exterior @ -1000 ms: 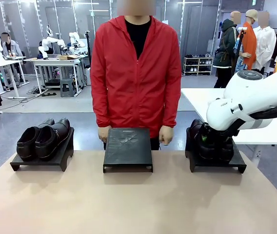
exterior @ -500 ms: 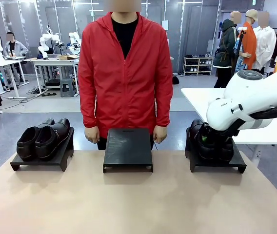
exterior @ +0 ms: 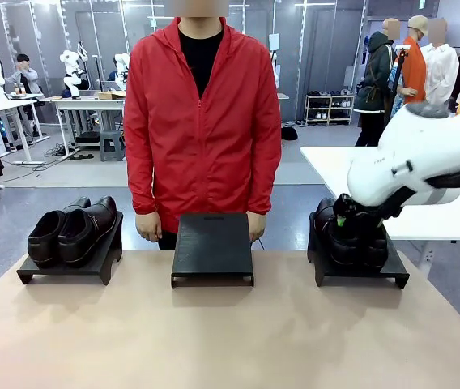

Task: Place the shoes on the stand as instructed by the person.
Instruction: Pick up another pair of Shoes and place it on the Shoes Stand indicated by the person.

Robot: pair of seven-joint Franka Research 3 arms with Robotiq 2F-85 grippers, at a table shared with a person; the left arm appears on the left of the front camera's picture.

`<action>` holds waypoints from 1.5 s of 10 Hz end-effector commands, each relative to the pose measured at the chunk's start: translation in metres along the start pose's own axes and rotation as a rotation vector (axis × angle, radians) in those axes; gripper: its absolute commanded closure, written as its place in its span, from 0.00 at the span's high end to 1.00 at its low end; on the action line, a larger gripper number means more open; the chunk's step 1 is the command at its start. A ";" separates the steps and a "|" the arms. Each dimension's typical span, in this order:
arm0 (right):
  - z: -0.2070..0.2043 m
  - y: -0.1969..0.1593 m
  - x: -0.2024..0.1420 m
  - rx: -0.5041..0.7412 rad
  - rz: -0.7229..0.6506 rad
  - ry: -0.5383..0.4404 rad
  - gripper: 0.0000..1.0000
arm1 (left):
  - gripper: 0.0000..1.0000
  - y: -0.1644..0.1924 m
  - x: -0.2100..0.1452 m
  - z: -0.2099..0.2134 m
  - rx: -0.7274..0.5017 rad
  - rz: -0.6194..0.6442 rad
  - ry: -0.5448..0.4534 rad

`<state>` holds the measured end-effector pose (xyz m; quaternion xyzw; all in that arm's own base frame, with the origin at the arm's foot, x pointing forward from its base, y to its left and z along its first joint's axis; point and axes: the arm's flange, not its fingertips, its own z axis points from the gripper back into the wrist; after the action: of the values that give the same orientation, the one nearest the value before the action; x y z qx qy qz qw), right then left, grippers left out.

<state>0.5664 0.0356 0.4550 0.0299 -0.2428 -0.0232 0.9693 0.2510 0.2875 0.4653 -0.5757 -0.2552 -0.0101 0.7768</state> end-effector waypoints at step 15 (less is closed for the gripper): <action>0.104 -0.237 -0.260 1.218 -0.173 -0.018 0.71 | 1.00 -0.002 -0.003 0.001 -0.008 -0.025 0.006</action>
<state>0.2731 -0.1839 0.3978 0.6062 -0.2073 0.0326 0.7671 0.2509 0.2873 0.4652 -0.5757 -0.2551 -0.0100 0.7768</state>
